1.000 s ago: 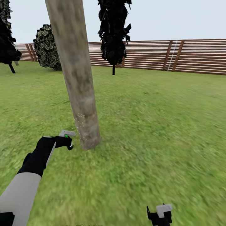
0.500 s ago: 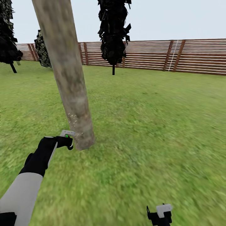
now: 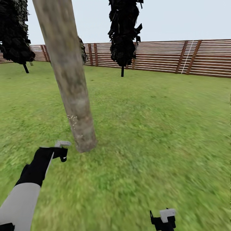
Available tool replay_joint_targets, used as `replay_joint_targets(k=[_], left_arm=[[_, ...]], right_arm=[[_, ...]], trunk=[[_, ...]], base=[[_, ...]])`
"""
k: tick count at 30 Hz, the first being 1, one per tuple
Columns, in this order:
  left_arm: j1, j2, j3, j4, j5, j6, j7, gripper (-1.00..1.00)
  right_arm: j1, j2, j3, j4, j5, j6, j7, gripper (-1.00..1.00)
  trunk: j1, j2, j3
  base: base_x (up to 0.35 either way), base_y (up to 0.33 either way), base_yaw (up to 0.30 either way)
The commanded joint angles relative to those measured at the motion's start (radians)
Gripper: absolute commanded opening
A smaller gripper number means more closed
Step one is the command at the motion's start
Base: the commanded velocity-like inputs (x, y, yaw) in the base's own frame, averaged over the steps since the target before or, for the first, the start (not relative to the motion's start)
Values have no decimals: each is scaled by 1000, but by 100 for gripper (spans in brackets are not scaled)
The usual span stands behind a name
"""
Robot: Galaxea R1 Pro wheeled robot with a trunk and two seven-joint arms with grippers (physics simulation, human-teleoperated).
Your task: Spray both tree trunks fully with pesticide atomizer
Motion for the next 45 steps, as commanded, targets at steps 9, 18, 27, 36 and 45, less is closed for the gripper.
replay_joint_targets(k=[9,18,27,36,45], left_arm=[[11,22,11,43,-6,-3,32,-100],[24,17,12,139,4,-45,77,-100],[28,15,24,147,74,-84,157,-100],[48,-5,54,165,69,-129,166,-100],[48,-69,54,298,76,-336,317,-100]], right_arm=[[0,-2,-1,0,0,0,0,100],[0,-1,-1,0,0,0,0,100],[0,-1,0,0,0,0,0,100],[0,-1,0,0,0,0,0,100],[0,-1,0,0,0,0,0,100]], trunk=[[0,0,0],[0,0,0],[0,0,0],[0,0,0],[0,0,0]], base=[[137,-232,0],[243,-173,18],[243,-172,254],[180,-209,207],[147,-243,100]])
